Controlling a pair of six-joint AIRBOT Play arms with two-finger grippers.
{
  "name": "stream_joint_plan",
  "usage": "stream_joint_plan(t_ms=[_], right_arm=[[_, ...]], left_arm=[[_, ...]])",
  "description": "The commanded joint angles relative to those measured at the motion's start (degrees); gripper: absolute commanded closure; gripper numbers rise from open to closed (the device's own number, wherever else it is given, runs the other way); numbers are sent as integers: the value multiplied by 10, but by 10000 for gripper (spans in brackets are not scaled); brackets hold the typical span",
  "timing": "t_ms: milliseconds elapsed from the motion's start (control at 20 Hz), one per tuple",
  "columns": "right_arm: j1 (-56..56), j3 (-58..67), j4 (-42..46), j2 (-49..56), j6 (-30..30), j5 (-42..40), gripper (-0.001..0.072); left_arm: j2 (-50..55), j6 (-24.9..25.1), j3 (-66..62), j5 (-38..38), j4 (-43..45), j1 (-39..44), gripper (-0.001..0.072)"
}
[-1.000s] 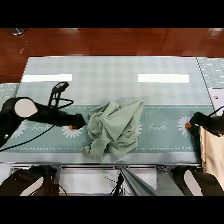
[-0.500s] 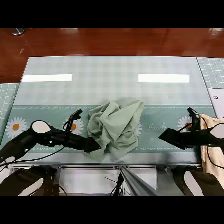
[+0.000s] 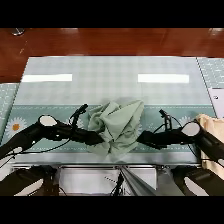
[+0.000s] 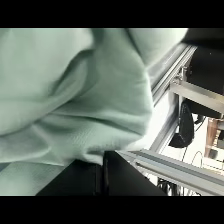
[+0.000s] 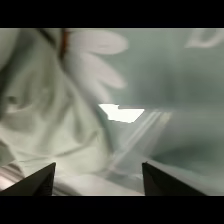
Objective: Fold the shirts.
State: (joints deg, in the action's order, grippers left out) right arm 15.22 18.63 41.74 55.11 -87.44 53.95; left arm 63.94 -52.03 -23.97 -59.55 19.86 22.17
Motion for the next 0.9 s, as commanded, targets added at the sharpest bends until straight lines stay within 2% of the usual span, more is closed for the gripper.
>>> stream_joint_plan(t_ms=[0, 200, 250, 300, 350, 500, 600, 750, 850], right_arm=[[73, 14, -70, 70, 29, -67, 87], [107, 59, -70, 113, 26, -81, 101], [110, 72, -70, 122, 25, -81, 264], [110, 84, -73, 127, 29, -77, 547], [110, 99, -73, 128, 49, -73, 689], [77, 191, -14, 125, 65, 16, 690], [22, 305, 63, 102, 41, 77, 690], [-60, 560, 186, 70, -19, 124, 691], [-93, 742, 223, 70, -26, 166, 691]], left_arm=[[3, 4, -4, -9, -4, -4, 684], [3, 4, -4, -9, -4, -4, 684], [3, 4, -4, -9, -4, -4, 684], [3, 4, -5, -9, -4, -4, 684], [3, 4, -5, -9, -4, -7, 684], [-1, 4, -47, -58, -4, -52, 684], [-16, -2, -125, -101, -5, -113, 685], [-33, -60, -321, -94, -9, -209, 685], [-33, -108, -475, -84, -8, -253, 685]])
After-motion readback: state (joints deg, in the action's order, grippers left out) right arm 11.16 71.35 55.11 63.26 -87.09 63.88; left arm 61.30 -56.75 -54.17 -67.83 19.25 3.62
